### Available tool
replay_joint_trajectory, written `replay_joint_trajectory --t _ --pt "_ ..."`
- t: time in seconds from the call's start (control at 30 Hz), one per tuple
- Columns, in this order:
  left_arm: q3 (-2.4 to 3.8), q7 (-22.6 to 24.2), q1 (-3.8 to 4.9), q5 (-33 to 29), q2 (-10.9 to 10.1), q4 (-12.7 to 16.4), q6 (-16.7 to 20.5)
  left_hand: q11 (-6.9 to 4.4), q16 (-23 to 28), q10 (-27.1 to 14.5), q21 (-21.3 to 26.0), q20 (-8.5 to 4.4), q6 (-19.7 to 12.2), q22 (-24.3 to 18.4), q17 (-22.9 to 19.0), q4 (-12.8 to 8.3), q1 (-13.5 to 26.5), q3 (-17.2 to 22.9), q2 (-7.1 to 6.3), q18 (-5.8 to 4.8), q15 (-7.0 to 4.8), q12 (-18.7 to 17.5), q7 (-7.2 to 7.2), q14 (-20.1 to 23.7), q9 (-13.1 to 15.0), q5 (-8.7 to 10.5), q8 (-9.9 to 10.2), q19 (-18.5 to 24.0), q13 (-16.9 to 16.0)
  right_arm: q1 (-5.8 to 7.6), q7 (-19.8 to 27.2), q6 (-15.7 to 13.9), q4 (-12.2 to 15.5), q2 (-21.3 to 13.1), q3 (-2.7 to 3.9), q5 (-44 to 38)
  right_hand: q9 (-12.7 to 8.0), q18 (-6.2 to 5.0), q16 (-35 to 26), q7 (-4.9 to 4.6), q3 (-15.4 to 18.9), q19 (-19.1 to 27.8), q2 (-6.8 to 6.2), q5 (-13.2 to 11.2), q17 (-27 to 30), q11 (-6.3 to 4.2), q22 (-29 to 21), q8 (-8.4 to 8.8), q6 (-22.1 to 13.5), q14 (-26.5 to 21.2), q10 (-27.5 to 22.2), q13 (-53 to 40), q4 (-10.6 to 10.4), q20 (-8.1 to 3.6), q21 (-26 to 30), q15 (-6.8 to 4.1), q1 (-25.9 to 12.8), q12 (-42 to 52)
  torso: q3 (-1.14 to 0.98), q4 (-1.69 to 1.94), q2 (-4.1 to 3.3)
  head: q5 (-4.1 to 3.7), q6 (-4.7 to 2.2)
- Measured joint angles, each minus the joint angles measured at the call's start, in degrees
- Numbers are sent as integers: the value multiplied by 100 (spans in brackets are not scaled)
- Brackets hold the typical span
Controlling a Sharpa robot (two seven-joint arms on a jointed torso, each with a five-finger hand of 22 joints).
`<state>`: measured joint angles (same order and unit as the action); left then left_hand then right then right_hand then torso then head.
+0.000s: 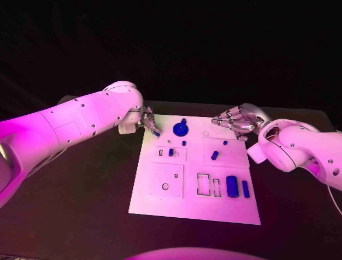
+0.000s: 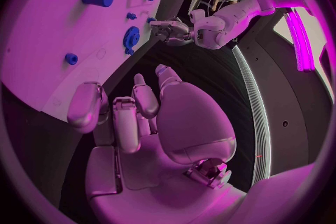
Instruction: Assemble the parts on the task board
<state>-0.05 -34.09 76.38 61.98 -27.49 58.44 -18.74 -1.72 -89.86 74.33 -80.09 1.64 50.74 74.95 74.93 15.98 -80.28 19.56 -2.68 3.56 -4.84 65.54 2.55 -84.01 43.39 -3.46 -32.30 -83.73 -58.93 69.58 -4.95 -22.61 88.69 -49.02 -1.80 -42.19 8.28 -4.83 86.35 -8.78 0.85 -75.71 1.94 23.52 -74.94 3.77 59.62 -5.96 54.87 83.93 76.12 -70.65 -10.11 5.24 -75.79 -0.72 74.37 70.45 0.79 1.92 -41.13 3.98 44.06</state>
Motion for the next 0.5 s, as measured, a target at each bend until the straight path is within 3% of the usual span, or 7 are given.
replay_joint_trajectory --t 0.1,0.27,0.5 --pt "0 1 0 -28 -38 35 -1 20 0 20 0 0 0 0 0 -31 93 244 -106 0 0 0 1 0 30 0 -28 0 6 0 -2 14 1 0 0 0 0 0 0 0 0 0 0 0 0 0 0 0 0 0 0 0 0 0 0 0 0 0 1 -1 0 2 4" --pt "0 11 0 -68 -126 134 33 20 0 20 0 0 0 0 -1 -43 122 317 -135 0 1 0 2 1 32 0 -29 0 28 0 -4 31 1 -4 -1 1 -1 0 0 0 0 0 0 0 0 0 0 0 0 0 0 0 0 0 0 0 0 0 3 3 2 -2 14" --pt "0 101 4 -118 -400 463 368 40 0 40 0 0 -7 -1 -1 -44 160 448 -264 0 1 0 11 1 70 1 -56 0 -2 0 -7 41 3 -8 -3 2 4 0 0 0 0 0 0 0 1 0 0 0 0 0 0 0 0 0 0 0 0 0 1 7 6 -1 18"
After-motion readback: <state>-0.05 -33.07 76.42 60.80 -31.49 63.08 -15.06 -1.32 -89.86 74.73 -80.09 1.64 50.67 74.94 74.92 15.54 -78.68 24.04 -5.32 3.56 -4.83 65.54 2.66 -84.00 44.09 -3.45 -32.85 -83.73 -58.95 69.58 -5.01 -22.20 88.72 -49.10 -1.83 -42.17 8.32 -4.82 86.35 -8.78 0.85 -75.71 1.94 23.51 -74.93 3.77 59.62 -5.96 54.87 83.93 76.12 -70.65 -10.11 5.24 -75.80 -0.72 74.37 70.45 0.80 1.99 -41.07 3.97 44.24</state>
